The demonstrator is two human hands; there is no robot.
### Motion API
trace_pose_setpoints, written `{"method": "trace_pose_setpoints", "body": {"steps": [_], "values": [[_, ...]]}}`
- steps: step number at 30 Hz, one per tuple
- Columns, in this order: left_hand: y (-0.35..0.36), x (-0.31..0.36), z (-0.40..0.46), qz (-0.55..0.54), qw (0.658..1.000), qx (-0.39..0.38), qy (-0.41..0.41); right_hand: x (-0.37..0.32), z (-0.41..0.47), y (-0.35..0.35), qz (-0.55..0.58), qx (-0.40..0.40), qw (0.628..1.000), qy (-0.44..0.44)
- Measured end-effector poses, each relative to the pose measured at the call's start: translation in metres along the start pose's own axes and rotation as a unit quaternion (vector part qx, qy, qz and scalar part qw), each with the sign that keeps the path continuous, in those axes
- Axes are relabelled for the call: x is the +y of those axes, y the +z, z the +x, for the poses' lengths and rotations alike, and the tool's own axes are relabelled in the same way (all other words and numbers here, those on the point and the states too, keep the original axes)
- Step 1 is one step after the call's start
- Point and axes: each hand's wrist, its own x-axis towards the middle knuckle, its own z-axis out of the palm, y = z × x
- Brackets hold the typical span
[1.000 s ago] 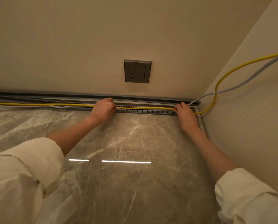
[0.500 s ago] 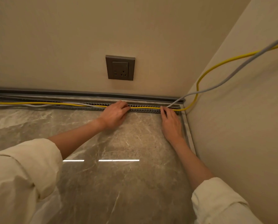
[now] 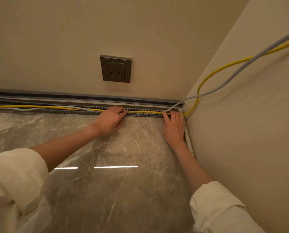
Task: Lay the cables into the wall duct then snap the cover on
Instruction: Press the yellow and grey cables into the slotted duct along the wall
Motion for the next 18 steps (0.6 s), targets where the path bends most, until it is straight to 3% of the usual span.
{"method": "trace_pose_setpoints", "body": {"steps": [6,9,14,18], "values": [[-0.004,0.003,0.002,0.011,1.000,-0.026,-0.011,0.013,0.011,-0.015,-0.060,-0.012,0.997,-0.057],[-0.003,0.003,0.004,0.011,0.999,-0.034,-0.018,0.024,0.026,-0.028,-0.110,-0.056,0.987,-0.106],[-0.002,0.003,0.005,0.015,0.999,-0.041,-0.022,0.027,0.041,-0.051,-0.249,-0.097,0.945,-0.190],[-0.001,0.002,0.004,0.018,0.999,-0.041,-0.016,0.027,0.047,-0.054,-0.272,-0.138,0.924,-0.231]]}}
